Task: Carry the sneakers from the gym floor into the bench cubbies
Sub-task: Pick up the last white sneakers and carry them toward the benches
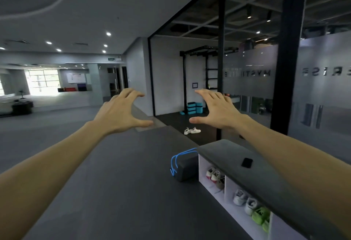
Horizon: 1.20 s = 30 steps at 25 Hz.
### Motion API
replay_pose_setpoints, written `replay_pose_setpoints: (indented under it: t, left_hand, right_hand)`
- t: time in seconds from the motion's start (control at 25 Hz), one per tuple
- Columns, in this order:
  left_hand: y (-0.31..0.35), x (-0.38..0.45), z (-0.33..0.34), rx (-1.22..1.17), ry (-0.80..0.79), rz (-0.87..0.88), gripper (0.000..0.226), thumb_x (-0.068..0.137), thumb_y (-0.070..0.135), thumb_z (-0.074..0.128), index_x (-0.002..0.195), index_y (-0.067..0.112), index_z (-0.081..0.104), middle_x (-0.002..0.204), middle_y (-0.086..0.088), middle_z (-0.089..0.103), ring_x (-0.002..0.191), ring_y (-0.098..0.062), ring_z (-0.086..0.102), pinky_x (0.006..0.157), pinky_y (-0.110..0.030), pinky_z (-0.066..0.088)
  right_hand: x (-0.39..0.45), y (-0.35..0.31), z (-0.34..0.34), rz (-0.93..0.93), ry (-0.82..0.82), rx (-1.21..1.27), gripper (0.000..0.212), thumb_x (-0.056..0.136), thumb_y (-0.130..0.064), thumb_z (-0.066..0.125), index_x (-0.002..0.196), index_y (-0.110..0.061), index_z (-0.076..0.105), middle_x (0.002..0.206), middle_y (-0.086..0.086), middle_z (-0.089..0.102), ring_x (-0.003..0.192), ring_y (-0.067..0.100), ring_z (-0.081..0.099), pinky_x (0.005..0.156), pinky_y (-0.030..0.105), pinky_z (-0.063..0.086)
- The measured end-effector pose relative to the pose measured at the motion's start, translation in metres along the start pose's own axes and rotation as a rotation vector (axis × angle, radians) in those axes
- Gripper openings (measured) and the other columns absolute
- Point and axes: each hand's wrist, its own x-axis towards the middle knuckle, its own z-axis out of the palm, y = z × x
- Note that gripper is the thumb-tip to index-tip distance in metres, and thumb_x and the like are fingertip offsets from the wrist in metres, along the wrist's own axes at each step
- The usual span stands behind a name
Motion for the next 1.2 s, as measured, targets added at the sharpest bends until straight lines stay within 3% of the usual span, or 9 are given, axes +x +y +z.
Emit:
replay_pose_setpoints:
  t: [0.36,0.68,1.2]
  left_hand:
    - [-0.162,0.169,0.149,-0.013,-0.003,-0.05,0.102,0.053,0.09,0.053,0.137,0.036,0.031,0.145,0.007,0.029,0.123,-0.025,0.044,0.094,-0.054,0.045]
    - [-0.324,0.356,0.278,-0.033,-0.012,0.022,0.106,0.05,0.094,0.049,0.136,0.036,0.03,0.145,0.007,0.029,0.122,-0.027,0.045,0.093,-0.054,0.045]
    - [-0.528,0.659,0.524,-0.097,-0.026,0.083,0.102,0.051,0.092,0.051,0.136,0.04,0.027,0.148,0.009,0.027,0.124,-0.025,0.044,0.094,-0.052,0.046]
  right_hand:
    - [0.217,0.018,0.173,-0.027,-0.061,-0.008,0.104,0.065,-0.084,0.05,0.147,-0.035,0.008,0.156,-0.003,0.016,0.139,0.026,0.021,0.108,0.054,0.02]
    - [0.431,0.038,0.302,0.044,-0.033,-0.069,0.106,0.066,-0.081,0.054,0.148,-0.033,0.008,0.158,0.001,0.012,0.142,0.028,0.017,0.11,0.057,0.017]
    - [0.755,0.141,0.546,0.16,-0.029,-0.086,0.107,0.065,-0.082,0.054,0.148,-0.034,0.006,0.158,-0.001,0.01,0.141,0.028,0.017,0.11,0.053,0.018]
